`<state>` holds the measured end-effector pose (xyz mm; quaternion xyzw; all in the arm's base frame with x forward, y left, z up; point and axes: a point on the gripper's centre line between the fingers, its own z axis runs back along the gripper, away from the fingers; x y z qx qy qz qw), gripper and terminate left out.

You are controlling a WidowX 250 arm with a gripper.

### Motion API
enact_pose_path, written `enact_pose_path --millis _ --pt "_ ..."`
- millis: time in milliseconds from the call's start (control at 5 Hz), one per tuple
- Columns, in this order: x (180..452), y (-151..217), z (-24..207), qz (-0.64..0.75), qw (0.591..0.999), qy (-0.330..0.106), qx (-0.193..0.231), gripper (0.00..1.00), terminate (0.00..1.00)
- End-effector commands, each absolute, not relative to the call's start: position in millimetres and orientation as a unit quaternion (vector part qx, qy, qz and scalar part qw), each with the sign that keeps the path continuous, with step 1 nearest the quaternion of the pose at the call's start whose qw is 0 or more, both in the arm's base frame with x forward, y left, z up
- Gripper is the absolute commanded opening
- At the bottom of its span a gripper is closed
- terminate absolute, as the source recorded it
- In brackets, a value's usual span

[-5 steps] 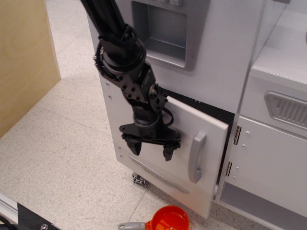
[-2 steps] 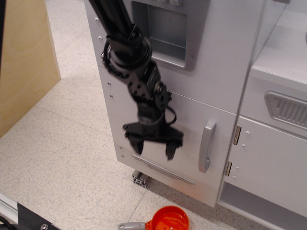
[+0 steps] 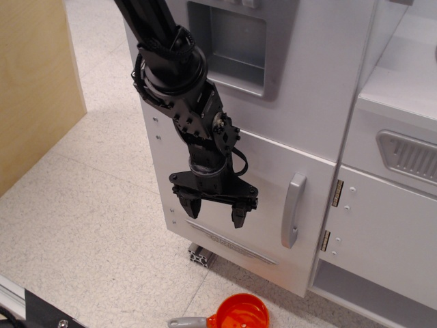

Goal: Close low fridge

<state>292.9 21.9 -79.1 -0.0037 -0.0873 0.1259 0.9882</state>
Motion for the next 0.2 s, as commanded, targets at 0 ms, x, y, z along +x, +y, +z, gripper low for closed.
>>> enact_pose_path --millis 0 --pt "300.2 25.1 -61.5 0.129 0.985 -0.114 -0.005 1.00 1.00"
